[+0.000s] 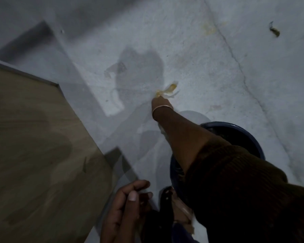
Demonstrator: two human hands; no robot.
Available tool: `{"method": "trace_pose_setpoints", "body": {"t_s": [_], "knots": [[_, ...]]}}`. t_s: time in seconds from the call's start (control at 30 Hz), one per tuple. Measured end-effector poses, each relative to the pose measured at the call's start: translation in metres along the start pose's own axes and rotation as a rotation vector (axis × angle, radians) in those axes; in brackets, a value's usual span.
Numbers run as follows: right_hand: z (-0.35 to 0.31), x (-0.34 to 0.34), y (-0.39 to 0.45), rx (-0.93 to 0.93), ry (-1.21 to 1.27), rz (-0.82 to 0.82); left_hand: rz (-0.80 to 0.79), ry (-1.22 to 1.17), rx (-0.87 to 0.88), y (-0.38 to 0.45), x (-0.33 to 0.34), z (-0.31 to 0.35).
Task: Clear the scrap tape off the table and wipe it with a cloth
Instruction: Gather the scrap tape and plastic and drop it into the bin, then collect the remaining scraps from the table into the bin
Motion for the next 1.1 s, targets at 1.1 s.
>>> {"method": "trace_pose_setpoints", "body": {"t_s": [1.1], "knots": [[0.155, -0.371, -0.633, -0.194, 1.345, 0.073, -0.35, 0.318, 0.22, -0.355, -0.012, 0.254]]}}
Point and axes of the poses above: each hand's wrist, its own y-axis towards the middle knuckle, its own x-axis out of the palm, z = x × y, the point moved 3 cm from there along y, towards the middle knuckle, and after that the axes turned 12 degrees about x, right-handed, at the moved point
